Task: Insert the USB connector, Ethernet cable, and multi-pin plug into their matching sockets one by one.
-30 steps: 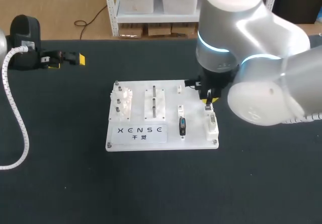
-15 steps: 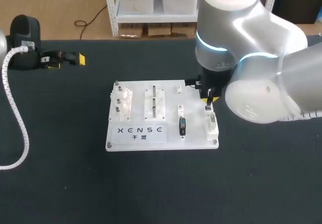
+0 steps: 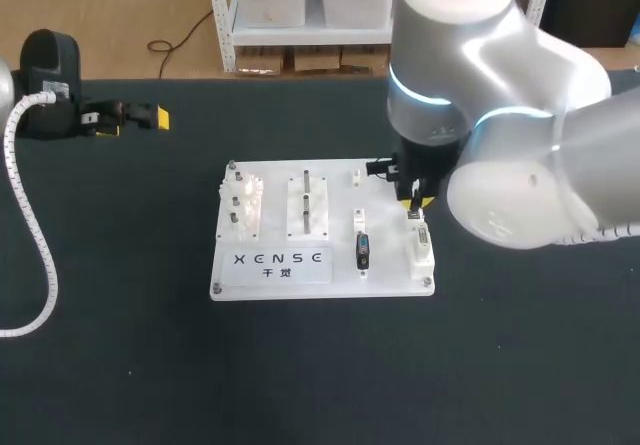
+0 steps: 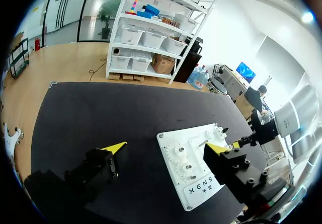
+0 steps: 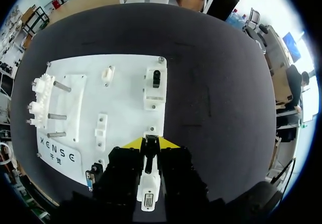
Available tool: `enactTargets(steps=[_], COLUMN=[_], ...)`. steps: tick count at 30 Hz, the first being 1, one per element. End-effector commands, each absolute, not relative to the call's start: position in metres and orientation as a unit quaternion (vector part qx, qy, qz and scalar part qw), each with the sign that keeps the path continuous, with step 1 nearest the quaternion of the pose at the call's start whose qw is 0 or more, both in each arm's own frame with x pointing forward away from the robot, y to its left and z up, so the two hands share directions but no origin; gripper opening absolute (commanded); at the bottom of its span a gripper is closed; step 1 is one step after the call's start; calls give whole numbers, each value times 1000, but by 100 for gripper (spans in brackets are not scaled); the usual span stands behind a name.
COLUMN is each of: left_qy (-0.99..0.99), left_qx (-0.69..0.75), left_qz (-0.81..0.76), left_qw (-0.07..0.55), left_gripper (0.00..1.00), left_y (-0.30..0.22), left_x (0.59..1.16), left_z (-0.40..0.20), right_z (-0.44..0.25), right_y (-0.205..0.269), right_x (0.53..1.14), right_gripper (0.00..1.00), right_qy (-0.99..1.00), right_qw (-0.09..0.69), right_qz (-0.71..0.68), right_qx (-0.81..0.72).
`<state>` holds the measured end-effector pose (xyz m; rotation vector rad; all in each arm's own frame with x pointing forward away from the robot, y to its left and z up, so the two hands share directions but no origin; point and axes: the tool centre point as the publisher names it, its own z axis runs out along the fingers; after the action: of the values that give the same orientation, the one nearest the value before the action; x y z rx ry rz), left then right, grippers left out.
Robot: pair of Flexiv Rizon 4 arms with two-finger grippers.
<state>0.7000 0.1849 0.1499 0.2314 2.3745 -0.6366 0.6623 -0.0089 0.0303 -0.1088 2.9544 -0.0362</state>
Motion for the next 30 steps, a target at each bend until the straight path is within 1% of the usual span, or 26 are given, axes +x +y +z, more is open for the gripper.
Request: enactTargets(steps=[1,20,27,28,29,30], left_qy=[908,908,908,908,908,908], left_qx=[88,88,88,88,88,88], left_qz=[-243,-243,-243,-243,-243,-243], left_qw=[330,330,330,330,330,330], left_gripper=[100,100,100,100,100,100], left_y=[185,185,185,185,185,185], left_x=[700,700,700,700,700,700], left_z=[150,150,150,150,150,150], right_z=[28,-1,11,15,22,27], right_y=[-8,-14,-15,-15,-14,-13], right_x=[662,664,664,665,666,667], right_gripper=[0,0,0,18,44,94], right_qy=[995,995,994,994,992,992], right_qw=[97,76,93,100,110,118], right_qz=[-12,-50,-43,-42,-44,-39], right_qx=[-37,-26,-31,-32,-35,-36])
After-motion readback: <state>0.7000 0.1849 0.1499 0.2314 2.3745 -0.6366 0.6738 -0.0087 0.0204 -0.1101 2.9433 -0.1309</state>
